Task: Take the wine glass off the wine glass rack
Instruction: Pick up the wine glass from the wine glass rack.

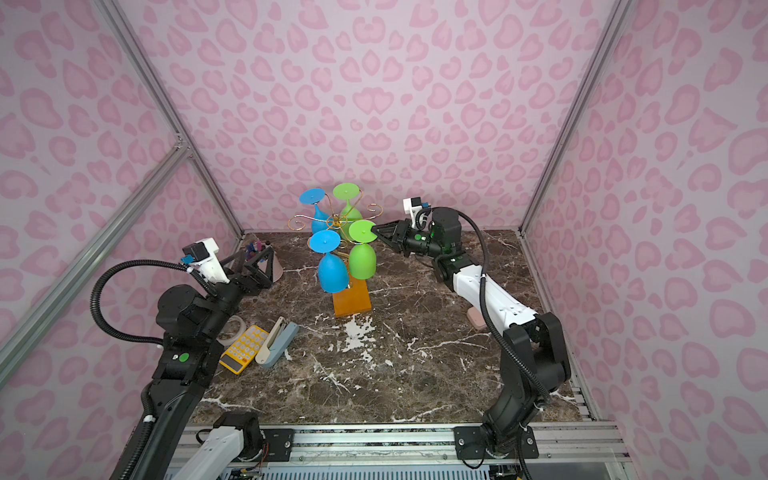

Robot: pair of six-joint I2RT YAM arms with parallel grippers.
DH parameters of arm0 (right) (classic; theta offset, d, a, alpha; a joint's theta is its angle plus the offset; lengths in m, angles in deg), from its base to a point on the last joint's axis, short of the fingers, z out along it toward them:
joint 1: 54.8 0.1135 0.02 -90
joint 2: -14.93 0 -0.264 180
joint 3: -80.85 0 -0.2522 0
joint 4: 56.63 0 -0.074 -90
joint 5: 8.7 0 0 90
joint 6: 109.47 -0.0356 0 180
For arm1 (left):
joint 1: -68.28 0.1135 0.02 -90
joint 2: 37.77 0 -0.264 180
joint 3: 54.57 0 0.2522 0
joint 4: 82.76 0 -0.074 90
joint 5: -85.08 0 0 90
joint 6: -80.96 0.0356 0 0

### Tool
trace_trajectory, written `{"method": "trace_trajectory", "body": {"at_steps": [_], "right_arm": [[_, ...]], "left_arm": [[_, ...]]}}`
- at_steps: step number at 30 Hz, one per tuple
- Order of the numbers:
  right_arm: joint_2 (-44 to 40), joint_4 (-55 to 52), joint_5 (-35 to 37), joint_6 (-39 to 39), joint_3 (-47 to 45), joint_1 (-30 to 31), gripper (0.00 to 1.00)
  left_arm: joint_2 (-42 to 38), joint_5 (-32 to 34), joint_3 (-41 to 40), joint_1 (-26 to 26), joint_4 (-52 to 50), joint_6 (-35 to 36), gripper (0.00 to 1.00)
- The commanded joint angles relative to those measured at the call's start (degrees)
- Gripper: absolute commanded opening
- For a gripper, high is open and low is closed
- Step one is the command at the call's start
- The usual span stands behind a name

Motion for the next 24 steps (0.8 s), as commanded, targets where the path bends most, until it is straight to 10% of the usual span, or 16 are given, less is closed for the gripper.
{"method": "trace_trajectory", "body": {"at_steps": [1,24], "right_arm": [[-0.2,-1.4,-0.7,1.5,0.1,0.1,0.18],[-0.4,-4.6,-1.7,1.3,0.9,0.3,0.0]], "left_arm": [[1.5,-0.8,1.4,0.4,-0.2,-2.5,0.97],[3.7,-2.4,2.6,1.3,-0.2,-4.3,0.97]]}}
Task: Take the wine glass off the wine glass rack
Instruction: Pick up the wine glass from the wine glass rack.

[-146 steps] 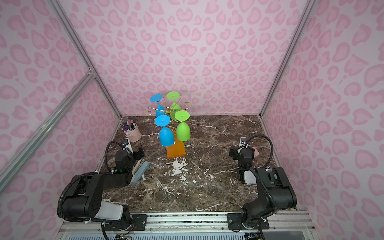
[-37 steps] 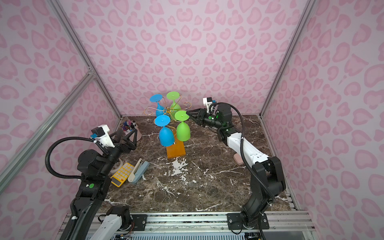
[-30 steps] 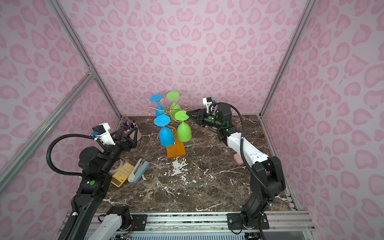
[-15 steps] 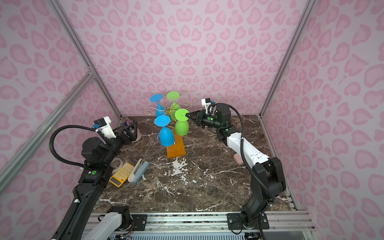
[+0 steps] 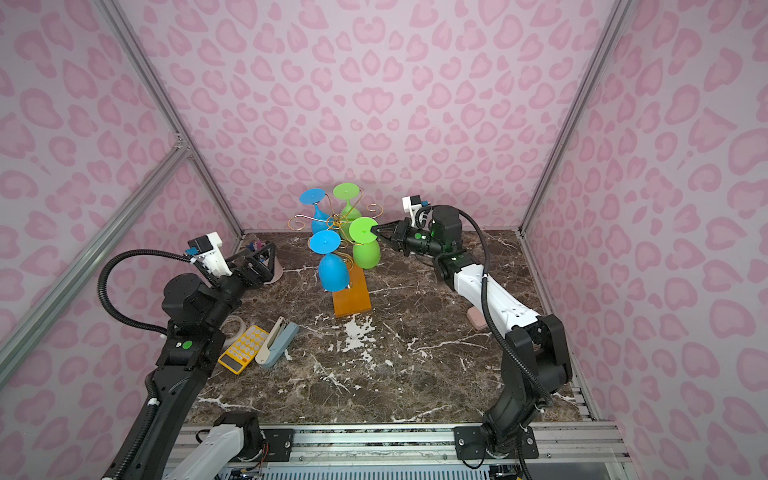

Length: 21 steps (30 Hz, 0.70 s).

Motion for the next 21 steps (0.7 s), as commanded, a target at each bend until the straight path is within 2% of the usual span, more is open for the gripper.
{"method": "trace_trajectory", "body": {"at_steps": [1,21], "right_arm": [[-0.2,-2.7,-0.9,0.5,-0.2,0.2,0.0],[-1.0,-6.2,-3.0,-0.6,0.6,0.7,0.0]], "left_arm": [[-0.1,-0.6,0.9,0.2,0.8,-0.3,0.97],[-0.5,-0.9,0.8,0.3,0.8,-0.3,0.97]]}}
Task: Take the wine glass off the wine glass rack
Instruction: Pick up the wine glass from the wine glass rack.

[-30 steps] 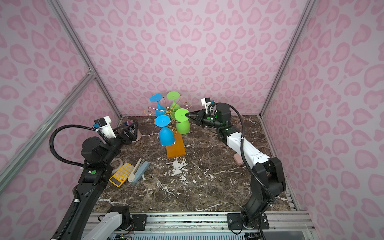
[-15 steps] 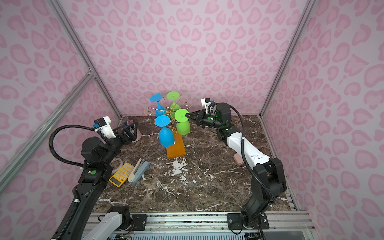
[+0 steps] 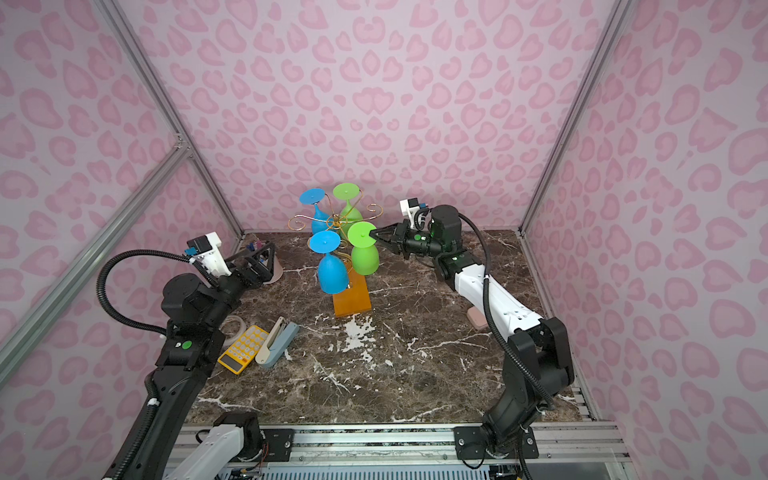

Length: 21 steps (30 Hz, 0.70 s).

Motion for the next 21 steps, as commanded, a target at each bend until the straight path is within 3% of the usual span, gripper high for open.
{"method": "trace_trajectory", "body": {"at_steps": [1,21], "right_arm": [[0.0,-2.2,-1.0,0.2,0.1,0.2,0.0],[0.6,-4.3,-0.1,0.5,1.5,1.4,0.0]], "left_arm": [[-0.5,-0.4,0.8,0.1,0.8,0.1,0.97],[-0.8,-0.7,0.3,0.2,1.0,-0.2,0.97]]}}
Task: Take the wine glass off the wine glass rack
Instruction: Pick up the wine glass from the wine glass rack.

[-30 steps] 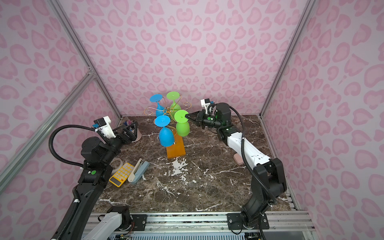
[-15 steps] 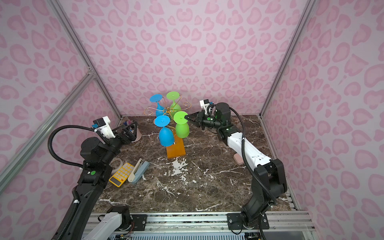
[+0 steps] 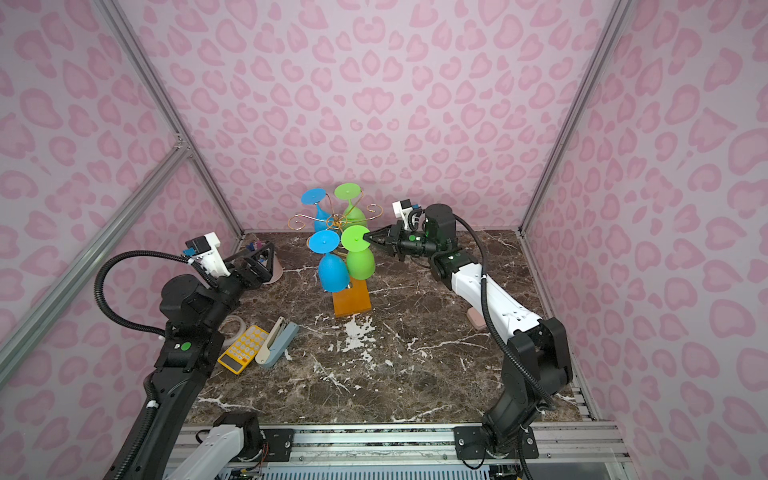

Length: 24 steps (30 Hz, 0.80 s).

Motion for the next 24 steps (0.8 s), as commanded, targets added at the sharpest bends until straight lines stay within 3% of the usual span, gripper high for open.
{"method": "trace_trajectory", "body": {"at_steps": [1,24], "right_arm": [[0.4,-0.8,0.9,0.8,-0.7,-0.3,0.0],[0.0,2.0,1.1,-1.5,-0.5,-0.5,0.0]], "left_arm": [[-0.4,-0.5,0.3,0.1,0.9,0.0,0.97],[-0.9,-0.2,-0.1,0.1,0.9,0.1,0.97]]}}
